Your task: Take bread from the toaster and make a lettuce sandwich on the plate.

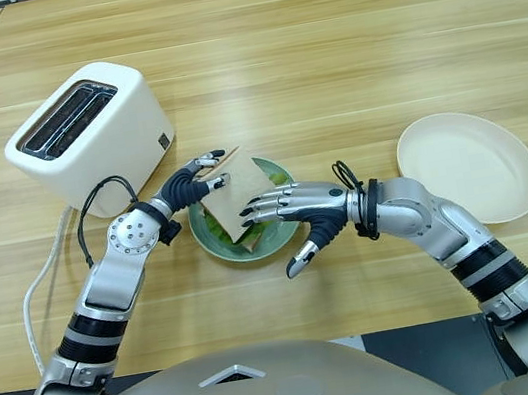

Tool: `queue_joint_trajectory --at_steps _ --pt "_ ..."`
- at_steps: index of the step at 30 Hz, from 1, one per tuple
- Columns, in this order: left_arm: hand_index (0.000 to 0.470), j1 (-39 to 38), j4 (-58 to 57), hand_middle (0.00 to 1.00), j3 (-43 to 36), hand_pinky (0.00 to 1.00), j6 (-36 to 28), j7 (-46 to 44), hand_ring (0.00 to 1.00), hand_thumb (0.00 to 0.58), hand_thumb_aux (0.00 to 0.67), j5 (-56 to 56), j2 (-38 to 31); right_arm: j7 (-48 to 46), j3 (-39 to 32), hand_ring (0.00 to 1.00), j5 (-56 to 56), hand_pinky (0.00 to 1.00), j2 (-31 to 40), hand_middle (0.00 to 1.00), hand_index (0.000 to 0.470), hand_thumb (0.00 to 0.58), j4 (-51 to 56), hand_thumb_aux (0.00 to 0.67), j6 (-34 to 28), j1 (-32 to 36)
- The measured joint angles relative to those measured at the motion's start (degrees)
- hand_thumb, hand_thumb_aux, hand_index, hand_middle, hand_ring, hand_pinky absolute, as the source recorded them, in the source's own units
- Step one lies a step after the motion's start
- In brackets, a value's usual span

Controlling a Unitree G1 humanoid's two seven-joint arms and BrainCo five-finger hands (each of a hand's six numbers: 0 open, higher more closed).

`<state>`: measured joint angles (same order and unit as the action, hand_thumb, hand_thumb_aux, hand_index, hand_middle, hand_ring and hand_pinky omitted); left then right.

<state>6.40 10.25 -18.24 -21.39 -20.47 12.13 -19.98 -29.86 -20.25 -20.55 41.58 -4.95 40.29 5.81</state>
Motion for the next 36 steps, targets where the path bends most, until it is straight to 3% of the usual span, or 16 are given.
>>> queue_joint_trajectory --at_steps 7,20,21,22,23,24,29,36 --pt "0.47 0.0 -0.3 0.0 0.0 0.0 0.4 -0.1 0.0 0.58 0.67 0.0 0.1 0.6 0.6 0.0 -0.1 0.0 -1.5 0.0 0.0 0.0 0.8 0.0 0.2 0.9" --pt "0.47 -0.1 -1.1 0.0 0.0 0.0 0.1 -0.2 0.0 0.58 0.67 0.3 0.1 3.4 -4.5 0.0 -10.1 0.0 -3.1 0.0 0.0 0.0 7.1 0.0 2.1 3.3" --pt "0.391 -0.1 -1.1 0.0 0.0 0.0 0.1 -0.2 0.0 0.564 0.557 0.3 0.1 3.7 -4.6 0.0 -10.4 0.0 -3.1 0.0 0.0 0.0 7.2 0.0 2.2 3.4" --pt "0.28 -0.1 -1.1 0.0 0.0 0.0 0.1 -0.1 0.0 0.485 0.399 0.3 0.1 3.9 -4.8 0.0 -10.7 0.0 -3.1 0.0 0.0 0.0 7.3 0.0 2.2 3.5" --pt "0.048 -0.1 -1.2 0.0 0.0 0.0 0.1 -0.1 0.0 0.112 0.068 0.2 0.1 4.1 -4.9 0.0 -10.9 0.0 -3.1 0.0 0.0 0.0 7.5 0.0 2.2 3.6" --pt "0.0 -0.1 -1.2 0.0 0.0 0.0 0.2 0.0 0.0 0.0 0.0 0.3 0.1 4.2 -5.0 0.0 -11.0 0.0 -3.1 0.0 0.0 0.0 7.7 0.0 2.2 3.8" --pt "0.0 -0.1 -1.3 0.0 1.3 0.0 2.7 2.2 0.0 0.0 0.0 0.3 0.6 4.5 -5.9 0.0 -11.2 0.0 -3.1 0.0 0.0 0.0 8.8 0.0 2.2 4.9" --pt "0.0 3.7 0.1 0.0 8.2 0.0 15.1 11.4 0.0 0.0 0.0 3.6 0.4 5.3 -6.7 0.0 -12.0 0.0 -3.1 0.0 0.0 0.0 9.8 0.0 1.9 5.6"
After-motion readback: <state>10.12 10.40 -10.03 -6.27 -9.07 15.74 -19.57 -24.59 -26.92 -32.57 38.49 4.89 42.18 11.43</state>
